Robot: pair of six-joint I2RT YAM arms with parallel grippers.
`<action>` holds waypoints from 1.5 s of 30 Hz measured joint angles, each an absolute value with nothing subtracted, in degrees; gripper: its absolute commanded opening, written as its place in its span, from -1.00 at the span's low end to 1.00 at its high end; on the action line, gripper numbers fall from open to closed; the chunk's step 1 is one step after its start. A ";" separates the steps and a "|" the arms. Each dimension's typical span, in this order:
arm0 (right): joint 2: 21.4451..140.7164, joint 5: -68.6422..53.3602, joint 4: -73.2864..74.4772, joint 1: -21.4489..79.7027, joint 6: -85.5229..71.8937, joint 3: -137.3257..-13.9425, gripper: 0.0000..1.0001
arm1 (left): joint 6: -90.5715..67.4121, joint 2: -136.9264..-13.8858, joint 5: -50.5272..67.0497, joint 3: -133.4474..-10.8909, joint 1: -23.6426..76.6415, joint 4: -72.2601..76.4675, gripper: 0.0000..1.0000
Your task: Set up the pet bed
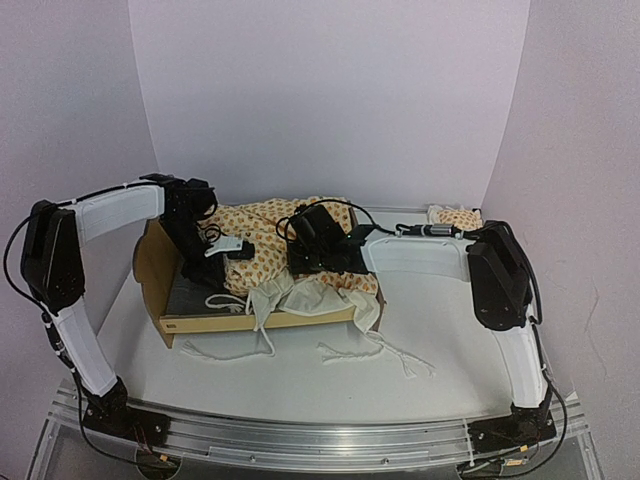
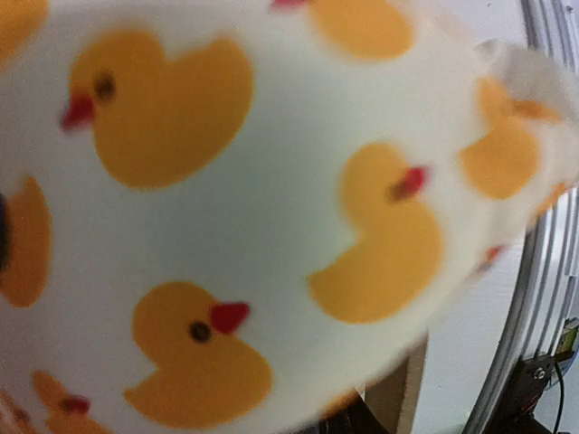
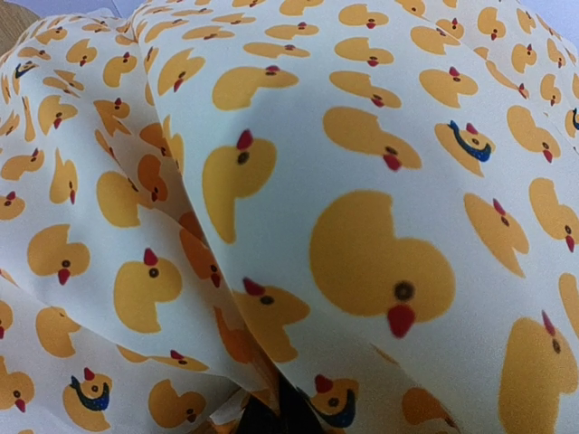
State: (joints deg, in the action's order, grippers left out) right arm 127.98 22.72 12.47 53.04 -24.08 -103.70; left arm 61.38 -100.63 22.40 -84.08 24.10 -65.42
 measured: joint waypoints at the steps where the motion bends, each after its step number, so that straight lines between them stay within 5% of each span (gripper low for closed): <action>1: 127.87 22.72 12.47 53.04 -24.07 -103.58 -1.00 | 60.80 -100.93 20.85 -82.78 24.05 -64.30 -0.35; 8: 127.01 22.71 12.45 53.04 -24.08 -103.04 -1.00 | 59.88 -102.45 14.15 -78.15 24.08 -59.93 -0.32; 23: 126.74 22.70 12.45 53.04 -23.97 -102.96 -1.00 | 59.99 -103.30 14.19 -75.69 24.10 -60.80 -0.99; 42: 126.74 22.72 12.36 53.04 -23.83 -102.96 -1.00 | 63.99 -100.37 20.84 -74.87 26.63 -67.40 -1.00; 45: 126.74 22.75 12.31 53.04 -23.81 -102.95 -1.00 | 64.93 -103.00 20.89 -75.00 26.72 -66.91 -0.88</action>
